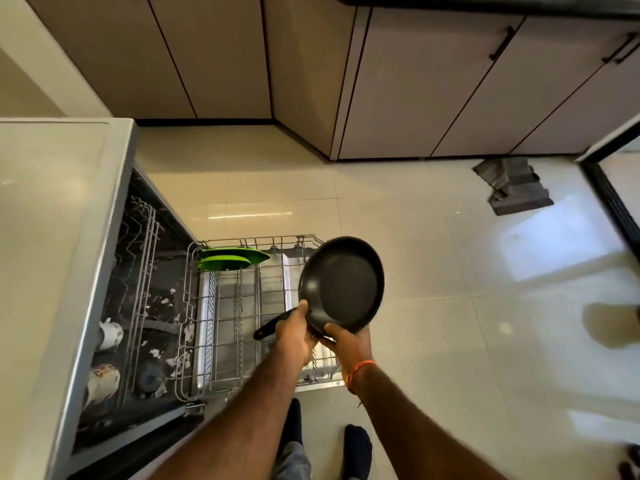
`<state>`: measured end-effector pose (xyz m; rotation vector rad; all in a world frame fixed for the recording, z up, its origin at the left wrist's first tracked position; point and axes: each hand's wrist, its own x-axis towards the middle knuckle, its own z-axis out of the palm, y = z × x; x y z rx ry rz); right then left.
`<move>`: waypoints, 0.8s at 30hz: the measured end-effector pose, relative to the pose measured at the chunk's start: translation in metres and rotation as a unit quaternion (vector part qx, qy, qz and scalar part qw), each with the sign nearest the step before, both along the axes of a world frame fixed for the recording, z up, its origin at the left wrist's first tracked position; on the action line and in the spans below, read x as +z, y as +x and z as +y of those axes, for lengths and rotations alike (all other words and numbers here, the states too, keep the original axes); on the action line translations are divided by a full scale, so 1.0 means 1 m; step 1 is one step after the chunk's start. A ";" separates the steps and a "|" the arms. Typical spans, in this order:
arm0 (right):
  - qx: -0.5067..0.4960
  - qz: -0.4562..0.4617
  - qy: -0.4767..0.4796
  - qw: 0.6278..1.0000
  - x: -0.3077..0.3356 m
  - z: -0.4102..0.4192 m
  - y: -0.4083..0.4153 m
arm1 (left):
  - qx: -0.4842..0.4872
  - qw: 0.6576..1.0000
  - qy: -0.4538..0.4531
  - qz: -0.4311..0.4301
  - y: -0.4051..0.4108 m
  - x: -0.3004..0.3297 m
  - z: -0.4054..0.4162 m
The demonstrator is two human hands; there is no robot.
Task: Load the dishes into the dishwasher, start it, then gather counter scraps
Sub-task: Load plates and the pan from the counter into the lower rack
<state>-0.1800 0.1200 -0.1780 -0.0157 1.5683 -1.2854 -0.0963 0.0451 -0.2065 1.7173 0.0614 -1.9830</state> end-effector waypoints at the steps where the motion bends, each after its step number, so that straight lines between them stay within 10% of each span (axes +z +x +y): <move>1: 0.038 0.029 -0.009 0.999 0.001 0.005 -0.001 | 0.030 0.999 -0.014 -0.005 -0.001 -0.005 -0.005; 11: 0.165 0.154 0.023 0.974 0.020 -0.018 -0.074 | -0.225 0.952 -0.170 -0.120 0.025 -0.034 -0.051; 18: 0.385 0.247 0.201 0.866 -0.045 -0.011 -0.081 | -0.395 0.877 -0.202 -0.184 0.025 -0.085 -0.027; 24: 0.335 0.408 0.237 0.816 -0.128 0.024 -0.019 | -0.374 0.912 -0.148 -0.079 0.026 -0.128 -0.026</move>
